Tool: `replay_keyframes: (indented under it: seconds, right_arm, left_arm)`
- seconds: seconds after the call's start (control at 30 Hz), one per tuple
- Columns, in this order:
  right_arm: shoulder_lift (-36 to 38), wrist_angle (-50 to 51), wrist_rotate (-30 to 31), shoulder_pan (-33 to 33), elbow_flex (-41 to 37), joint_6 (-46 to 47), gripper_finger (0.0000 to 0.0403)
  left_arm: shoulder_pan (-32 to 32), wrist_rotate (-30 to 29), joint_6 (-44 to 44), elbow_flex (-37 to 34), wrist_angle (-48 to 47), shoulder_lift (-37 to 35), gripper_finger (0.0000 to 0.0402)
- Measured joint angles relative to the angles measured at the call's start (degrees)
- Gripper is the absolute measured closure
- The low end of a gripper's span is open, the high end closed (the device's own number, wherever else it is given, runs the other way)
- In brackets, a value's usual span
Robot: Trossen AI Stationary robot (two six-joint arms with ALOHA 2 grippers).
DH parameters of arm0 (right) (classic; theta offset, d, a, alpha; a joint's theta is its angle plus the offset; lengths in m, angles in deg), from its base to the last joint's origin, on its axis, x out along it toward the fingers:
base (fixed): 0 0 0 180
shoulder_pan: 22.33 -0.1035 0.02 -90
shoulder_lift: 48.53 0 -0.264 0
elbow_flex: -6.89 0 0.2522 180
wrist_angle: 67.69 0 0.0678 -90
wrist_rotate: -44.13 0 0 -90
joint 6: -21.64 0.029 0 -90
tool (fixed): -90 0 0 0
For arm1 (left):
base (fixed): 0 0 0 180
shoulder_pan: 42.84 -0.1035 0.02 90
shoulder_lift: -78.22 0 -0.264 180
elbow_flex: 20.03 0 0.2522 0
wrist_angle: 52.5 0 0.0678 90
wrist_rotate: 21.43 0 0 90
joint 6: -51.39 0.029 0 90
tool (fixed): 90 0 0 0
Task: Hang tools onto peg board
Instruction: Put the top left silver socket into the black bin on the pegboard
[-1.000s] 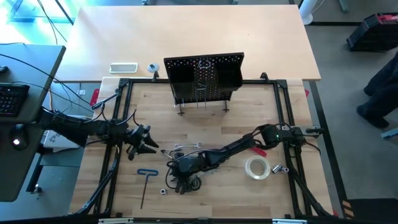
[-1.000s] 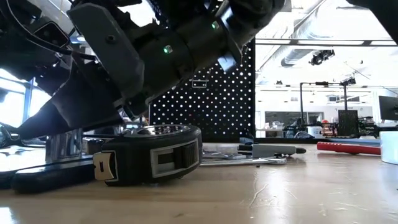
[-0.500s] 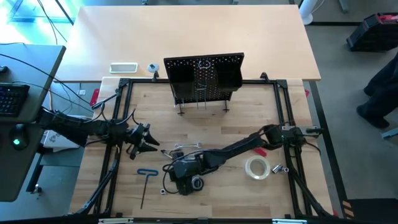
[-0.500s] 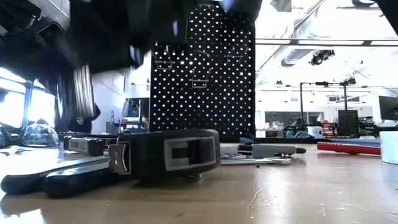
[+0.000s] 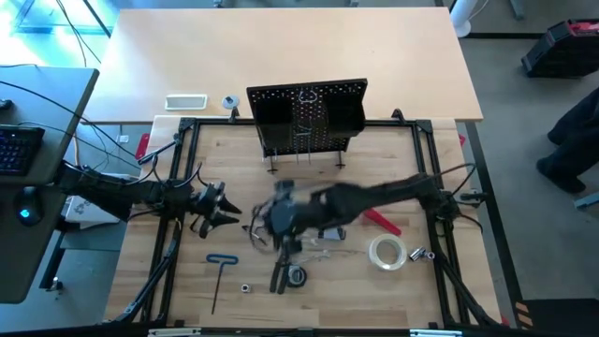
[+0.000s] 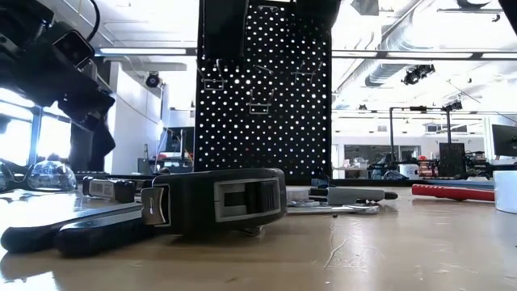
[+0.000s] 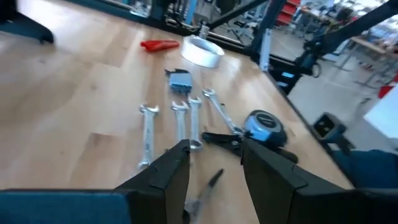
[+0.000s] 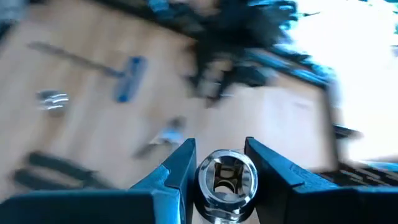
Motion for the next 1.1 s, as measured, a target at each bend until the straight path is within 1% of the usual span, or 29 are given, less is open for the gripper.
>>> replay_keyframes:
  seconds: [0.07,0.23,0.3,0.47,0.6,0.73,0.8,0.93,1.1]
  right_arm:
    - [4.80,-0.14,2.33,1.80,-2.36,-0.33,0.0297]
    - [14.88,3.03,3.36,8.63,-3.42,1.57,0.0297]
    - [17.75,2.84,4.14,11.01,-3.48,0.58,0.0297]
    - [22.66,2.54,2.43,16.80,-3.48,-1.52,0.0297]
    - [23.16,3.42,2.25,21.36,-3.57,-1.93,0.0297]
    - [23.01,4.37,-2.49,26.03,-3.59,-1.88,0.0297]
    - [22.85,4.57,-3.23,28.09,-3.59,-1.50,0.0297]
    - [22.77,4.95,-3.53,30.47,-3.61,-0.74,0.0297]
    - [22.71,8.99,-4.56,31.65,-3.61,0.84,0.0297]
  left_arm:
    - [0.00,-2.57,1.30,0.00,0.21,-0.02,0.0264]
    - [-0.02,-8.74,6.27,0.00,1.89,-0.02,0.0264]
    - [-0.18,-10.08,8.36,0.00,2.98,0.00,0.0264]
    - [-0.26,-11.70,11.33,0.00,5.64,-0.01,0.0264]
    - [-0.26,-11.92,11.55,0.00,6.29,0.33,0.0264]
    - [-0.26,-11.94,11.04,0.00,6.11,1.27,0.0264]
    - [-0.26,-11.96,10.27,0.00,5.93,2.14,0.0264]
    - [-0.26,-11.96,9.83,0.00,6.01,3.96,0.0264]
    - [-0.26,-12.81,9.47,0.00,6.06,5.64,0.0264]
